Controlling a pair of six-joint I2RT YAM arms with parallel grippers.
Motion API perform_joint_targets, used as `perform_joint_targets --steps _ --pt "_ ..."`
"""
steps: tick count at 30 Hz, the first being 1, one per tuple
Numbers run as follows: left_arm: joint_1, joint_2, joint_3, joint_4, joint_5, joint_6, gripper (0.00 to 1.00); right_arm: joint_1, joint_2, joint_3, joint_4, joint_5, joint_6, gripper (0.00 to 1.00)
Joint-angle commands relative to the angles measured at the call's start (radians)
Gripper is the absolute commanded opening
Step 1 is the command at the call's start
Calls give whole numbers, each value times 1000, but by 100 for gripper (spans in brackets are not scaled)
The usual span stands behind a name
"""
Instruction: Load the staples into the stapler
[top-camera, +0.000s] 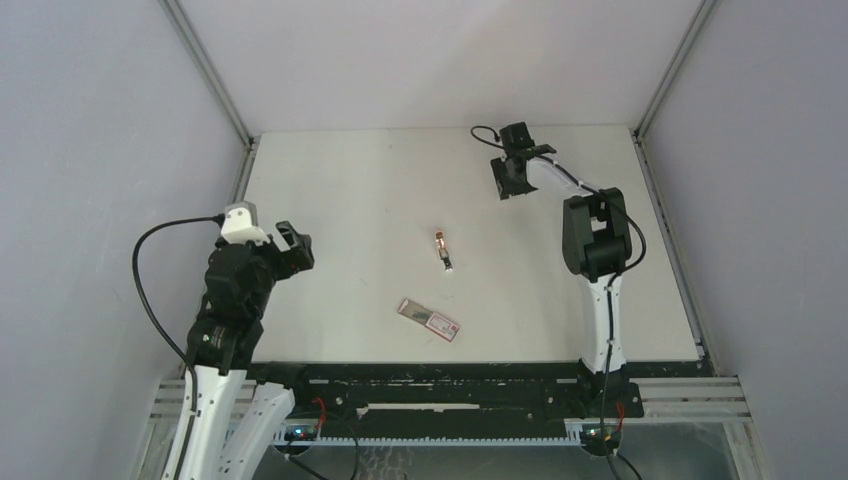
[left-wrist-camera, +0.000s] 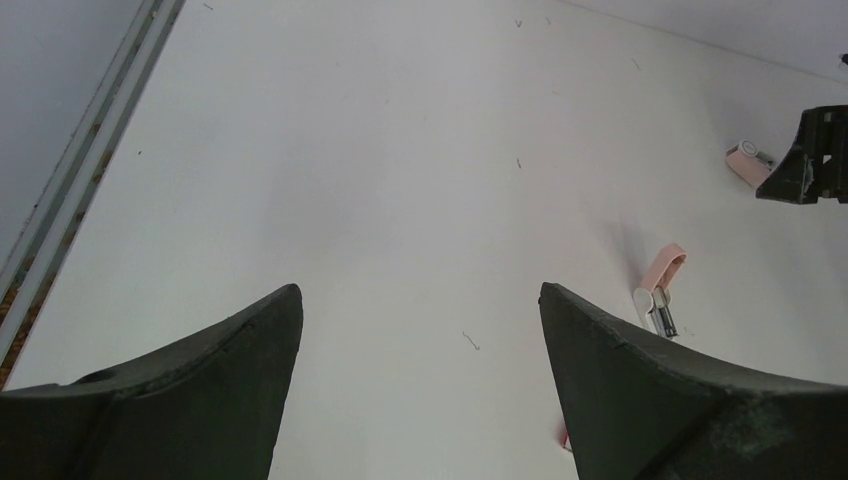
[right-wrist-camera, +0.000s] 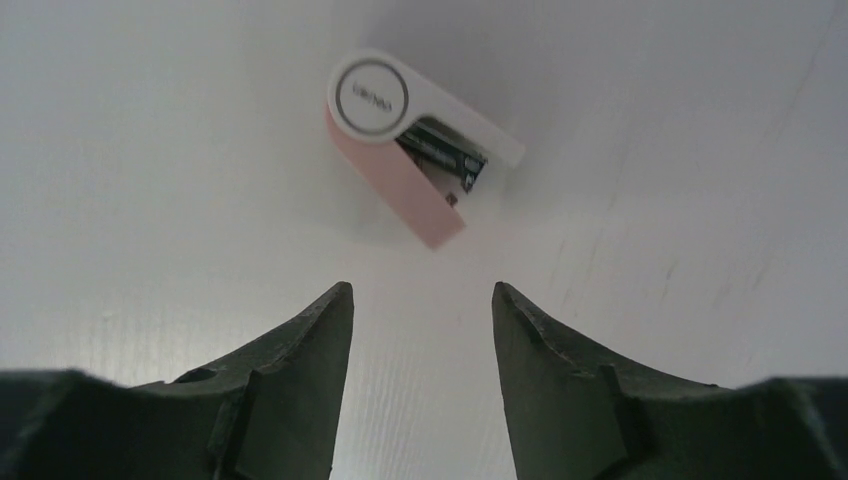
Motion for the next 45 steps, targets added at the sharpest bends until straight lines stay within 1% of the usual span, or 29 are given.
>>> perform_joint_targets --steps 1,8,13,15,18,22,27,28,32,34,36,41,43,45 --pt "13 13 -17 35 21 -15 91 -14 51 121 -26 -2 -59 51" --pt "18 23 -17 36 28 -16 91 -29 140 238 -61 -22 -84 41" --pt "22 27 -16 36 31 -16 91 -31 164 255 -67 -19 -102 37" --pt "25 28 -15 37 32 -16 91 -31 169 254 -67 -24 -108 34" --pt "27 28 -16 37 35 -16 91 -30 170 253 -65 -38 -117 27" --pt "29 29 -16 36 36 -16 91 -28 163 236 -48 -54 -125 20" --pt "30 30 -18 41 47 -17 90 -25 112 178 -16 -84 -114 4" --pt "30 31 -18 45 56 -17 89 -22 90 157 -5 -88 -109 1" --pt "24 49 -21 64 112 -50 86 -2 -38 17 54 -98 -73 0" --pt "4 52 -46 105 156 -121 85 17 -149 -91 101 -99 -46 0" --pt "-58 53 -88 173 173 -195 84 38 -258 -216 155 -101 -11 0" --pt "-300 110 -144 325 131 -346 84 116 -545 -521 268 -129 75 0" --pt "-385 148 -148 393 141 -394 83 163 -646 -607 288 -126 101 0" --pt "-433 183 -149 454 163 -429 84 224 -739 -676 298 -121 130 0"
